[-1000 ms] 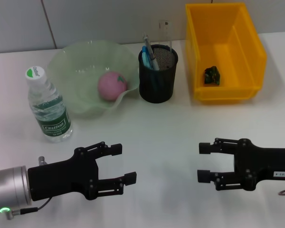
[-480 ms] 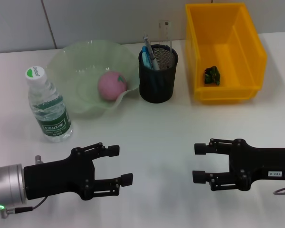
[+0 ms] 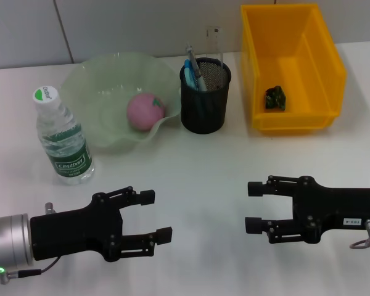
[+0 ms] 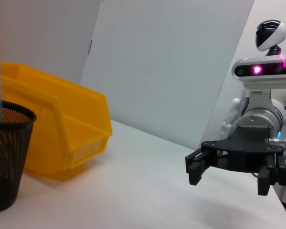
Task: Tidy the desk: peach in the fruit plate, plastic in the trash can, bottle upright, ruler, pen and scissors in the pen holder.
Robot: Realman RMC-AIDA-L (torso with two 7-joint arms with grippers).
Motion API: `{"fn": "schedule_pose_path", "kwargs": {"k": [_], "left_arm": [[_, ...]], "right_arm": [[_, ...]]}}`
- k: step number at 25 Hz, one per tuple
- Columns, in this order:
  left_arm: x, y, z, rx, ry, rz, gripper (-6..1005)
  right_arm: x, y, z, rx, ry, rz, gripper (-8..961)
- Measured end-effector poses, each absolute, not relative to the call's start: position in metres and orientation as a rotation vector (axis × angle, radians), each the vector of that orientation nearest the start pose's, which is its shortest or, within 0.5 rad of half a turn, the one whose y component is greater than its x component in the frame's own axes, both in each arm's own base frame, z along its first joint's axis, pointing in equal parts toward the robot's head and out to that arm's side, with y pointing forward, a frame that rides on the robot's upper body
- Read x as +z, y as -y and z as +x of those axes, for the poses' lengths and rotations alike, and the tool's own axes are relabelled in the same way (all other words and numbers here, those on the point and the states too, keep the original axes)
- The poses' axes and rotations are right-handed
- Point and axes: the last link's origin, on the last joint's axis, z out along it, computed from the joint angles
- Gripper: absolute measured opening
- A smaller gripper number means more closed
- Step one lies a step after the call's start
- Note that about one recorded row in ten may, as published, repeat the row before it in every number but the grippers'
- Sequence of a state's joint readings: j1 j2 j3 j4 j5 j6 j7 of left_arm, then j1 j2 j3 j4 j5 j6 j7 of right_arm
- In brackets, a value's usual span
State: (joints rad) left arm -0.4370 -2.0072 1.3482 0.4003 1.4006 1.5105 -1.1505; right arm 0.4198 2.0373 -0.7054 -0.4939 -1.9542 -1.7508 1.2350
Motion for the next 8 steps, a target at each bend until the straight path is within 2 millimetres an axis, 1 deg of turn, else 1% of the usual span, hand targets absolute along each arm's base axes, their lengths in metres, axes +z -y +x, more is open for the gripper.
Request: {"fn": "schedule_pose_path", "kwargs": {"k": [8], "left_arm": [[-0.0521, -0.2747, -0.2663, -0.888, 0.592, -2.871, 861]], "right_arm": [[-0.0074, -0.2675, 0.2869, 0.915, -0.67, -2.815, 801]]}}
